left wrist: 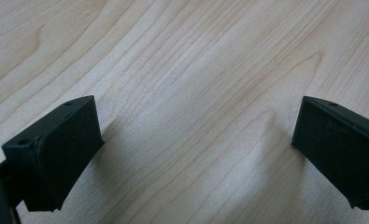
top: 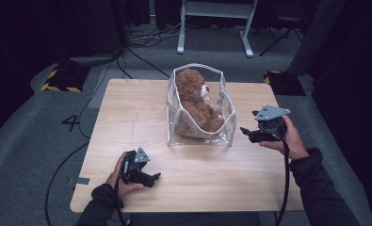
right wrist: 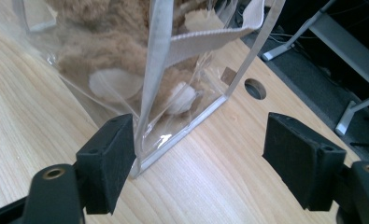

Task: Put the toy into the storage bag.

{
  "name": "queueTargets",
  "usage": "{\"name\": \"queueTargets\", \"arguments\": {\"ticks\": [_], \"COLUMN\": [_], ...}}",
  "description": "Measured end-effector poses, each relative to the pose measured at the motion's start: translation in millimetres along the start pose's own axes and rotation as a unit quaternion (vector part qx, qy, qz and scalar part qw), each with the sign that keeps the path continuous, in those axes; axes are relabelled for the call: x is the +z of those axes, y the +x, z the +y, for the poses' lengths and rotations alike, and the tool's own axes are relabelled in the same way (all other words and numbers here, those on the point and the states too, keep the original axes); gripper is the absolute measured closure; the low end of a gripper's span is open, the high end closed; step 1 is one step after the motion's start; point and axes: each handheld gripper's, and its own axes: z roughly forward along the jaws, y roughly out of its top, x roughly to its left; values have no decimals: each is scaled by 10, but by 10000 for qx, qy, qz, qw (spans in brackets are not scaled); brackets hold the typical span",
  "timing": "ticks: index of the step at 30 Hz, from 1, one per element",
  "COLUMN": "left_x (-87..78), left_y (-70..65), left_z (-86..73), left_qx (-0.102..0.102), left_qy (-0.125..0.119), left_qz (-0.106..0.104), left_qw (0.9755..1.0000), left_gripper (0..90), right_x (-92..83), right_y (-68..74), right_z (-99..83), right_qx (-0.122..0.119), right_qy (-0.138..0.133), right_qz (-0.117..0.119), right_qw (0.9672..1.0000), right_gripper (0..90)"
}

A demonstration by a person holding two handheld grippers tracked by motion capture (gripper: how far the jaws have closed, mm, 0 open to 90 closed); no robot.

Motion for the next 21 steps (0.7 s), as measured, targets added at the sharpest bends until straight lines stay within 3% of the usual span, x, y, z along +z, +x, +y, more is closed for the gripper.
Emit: {"name": "queueTargets", "arguments": {"ticks": [4,21], "left_x": [0,1], "left_y": [0,0], "left_z": [0,0], "left_qx": [0,0], "left_qy": [0,-4], "left_qz": [1,-4], "left_qw": [10000,10000], "left_gripper": [14,14], "right_x": [31,124], "right_y": [5,90], "right_z": [-63,-339], "right_qx": [81,22], "right_qy": [97,318], "right_qz": [36,-34], "right_qw": [9999,9995], "right_gripper": [251,252]}}
